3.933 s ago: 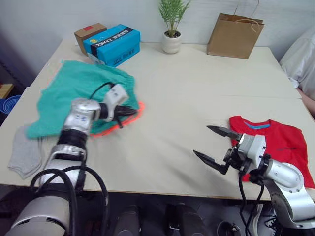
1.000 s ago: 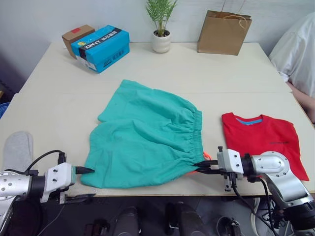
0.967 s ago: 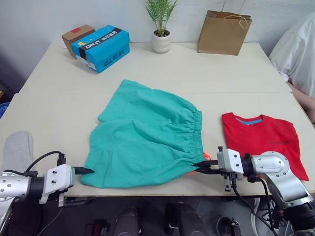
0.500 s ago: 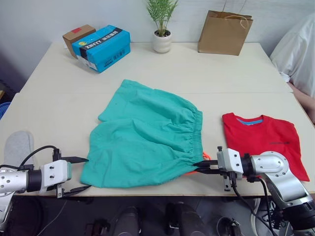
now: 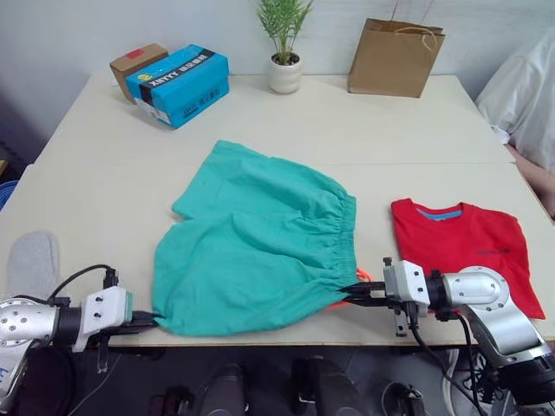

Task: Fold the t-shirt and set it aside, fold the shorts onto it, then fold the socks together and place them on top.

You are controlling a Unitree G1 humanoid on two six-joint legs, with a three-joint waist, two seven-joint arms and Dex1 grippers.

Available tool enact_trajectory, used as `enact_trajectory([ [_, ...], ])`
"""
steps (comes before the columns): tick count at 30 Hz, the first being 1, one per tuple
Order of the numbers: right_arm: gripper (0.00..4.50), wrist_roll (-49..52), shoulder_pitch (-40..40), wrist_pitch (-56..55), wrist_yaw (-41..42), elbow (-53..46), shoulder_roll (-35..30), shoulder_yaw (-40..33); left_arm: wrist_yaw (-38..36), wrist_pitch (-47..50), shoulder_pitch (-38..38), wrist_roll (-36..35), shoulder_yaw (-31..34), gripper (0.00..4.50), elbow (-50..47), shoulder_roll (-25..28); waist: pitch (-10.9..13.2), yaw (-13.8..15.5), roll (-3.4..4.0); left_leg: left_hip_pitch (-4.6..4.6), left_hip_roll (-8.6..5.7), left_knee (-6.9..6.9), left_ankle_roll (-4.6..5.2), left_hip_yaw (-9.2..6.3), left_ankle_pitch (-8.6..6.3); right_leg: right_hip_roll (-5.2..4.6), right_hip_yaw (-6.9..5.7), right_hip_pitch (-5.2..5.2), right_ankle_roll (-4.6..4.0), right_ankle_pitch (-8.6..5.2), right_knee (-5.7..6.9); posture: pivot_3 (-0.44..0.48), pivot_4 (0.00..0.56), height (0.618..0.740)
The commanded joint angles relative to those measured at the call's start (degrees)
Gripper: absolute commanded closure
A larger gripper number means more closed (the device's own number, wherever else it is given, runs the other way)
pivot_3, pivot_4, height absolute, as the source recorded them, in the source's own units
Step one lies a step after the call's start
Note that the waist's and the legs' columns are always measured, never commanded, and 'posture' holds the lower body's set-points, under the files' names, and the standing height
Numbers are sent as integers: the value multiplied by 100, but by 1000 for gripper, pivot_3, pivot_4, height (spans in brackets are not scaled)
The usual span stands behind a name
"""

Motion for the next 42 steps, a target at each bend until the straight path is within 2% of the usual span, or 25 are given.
enact_trajectory([
  [1, 4500, 802, 570, 589, 142, -742, -234, -409, -405, 1643, 911, -1090, 673, 4473, -1218, 411, 2, 1, -9, -5, 3, -1, -3, -2, -4, 3, -1, -4, 2, -5, 0, 0, 150, 740],
  [4, 4500, 1145, 896, 1204, 61, -1097, -469, -637, -534, 2352, 1364, -1552, 1194, 4473, -1772, 518, 5, 10, -4, -5, 6, 5, -6, -6, -13, 6, -1, -3, 4, -15, 2, 0, 150, 740],
  [7, 4500, 1531, 1017, 1899, 16, -1364, -783, -892, -482, 3115, 1227, -2231, 1683, 4473, -1990, 552, 7, 22, -1, 3, 6, 16, -9, -6, -14, 6, 0, 5, 0, -15, 0, 0, 150, 740],
  [9, 4500, 1812, 898, 2361, -28, -1418, -957, -1055, -278, 3503, 710, -2597, 1787, 4473, -1891, 624, 7, 27, -1, 3, 5, 17, -31, -7, -19, 8, 2, 7, -7, -18, -9, 0, 150, 740],
  [12, 4500, 2112, 445, 2913, -200, -1270, -1026, -1227, 196, 3844, -593, -2836, 1564, 4473, -1436, 696, 10, 50, 0, 2, 5, 16, -34, -11, -6, 12, 2, 10, -13, -13, -17, 0, 150, 740],
  [16, 4500, 2082, -439, 3148, -737, -774, -676, -1323, 931, 3496, -3032, -2157, 680, 4473, -156, 470, 12, 57, 0, -2, 6, 8, -8, -11, 13, 16, 2, 10, -13, -5, -22, 0, 150, 740],
  [19, 4500, 1782, -1265, 3483, -1482, -154, -402, -1272, 1031, 2958, -4505, -1338, -97, 4473, 883, 278, 12, 32, -2, -15, 5, 8, -4, -5, 13, 20, 4, -3, 3, 18, -13, 0, 150, 740],
  [20, 4500, 1687, -1715, 3619, -1895, 262, -191, -1295, 1123, 2707, -5330, -896, -498, 4473, 1538, 67, 13, 22, -3, -18, 5, 10, -6, 1, 12, 21, 4, -5, 5, 19, -14, 0, 150, 740],
  [22, 4500, 1515, -2266, 3682, -2362, 786, 121, -1338, 1218, 2320, -6407, -281, -1020, 4473, 2508, -261, 19, 17, -16, -25, 3, 22, -21, 12, 21, 23, 7, -14, 6, 20, -6, 0, 150, 740],
  [24, 4500, 1279, -2585, 3567, -2594, 1135, 330, -1329, 1187, 1856, -7066, 182, -1350, 4473, 3280, -536, 19, 20, -17, -40, 2, 28, -31, 19, 30, 26, 11, -29, 11, 22, 0, 0, 150, 740],
  [27, 4500, 496, -3070, 3138, -3033, 1977, 643, -984, 1815, 868, -8237, 989, -1773, 4473, 5097, -1367, 15, 23, -21, -58, 3, 32, -32, 34, 32, 28, 21, -53, 18, 17, 7, 0, 150, 740],
  [29, 4500, 180, -3192, 2973, -3157, 2311, 789, -845, 2078, 363, -8611, 1336, -1875, 4473, 5956, -1698, 15, 24, -23, -109, 3, 56, -25, 45, 36, 27, 27, -108, 19, 18, 25, 0, 150, 740],
  [33, 4500, -28, -3190, 2868, -3271, 2446, 1137, -788, 2308, -416, -8952, 1853, -2047, 4473, 7040, -2084, 15, -38, -24, -121, 2, 51, -22, 87, 37, 26, 60, -152, 23, 20, 58, 0, 150, 740],
  [35, 4500, -157, -3151, 2771, -3289, 2460, 1223, -777, 2453, -611, -9038, 1971, -2001, 4473, 7345, -2160, 16, -86, -25, -141, 4, 56, -23, 100, 38, 28, 74, -186, 24, 21, 68, 0, 150, 740],
  [41, 4500, -441, -2774, 2627, -3462, 2229, 1389, -740, 2633, -663, -9057, 2039, -1796, 4473, 7791, -2393, 16, -125, -26, -142, 6, 97, -22, 101, 38, 27, 85, -187, 23, 21, 100, 0, 150, 740],
  [42, 4500, -459, -2716, 2667, -3544, 2157, 1366, -821, 2573, -618, -9030, 1949, -1685, 4283, 7802, -2428, 16, -127, -26, -141, 6, 106, -21, 106, 37, 27, 91, -187, 25, 21, 110, 0, 150, 740],
])
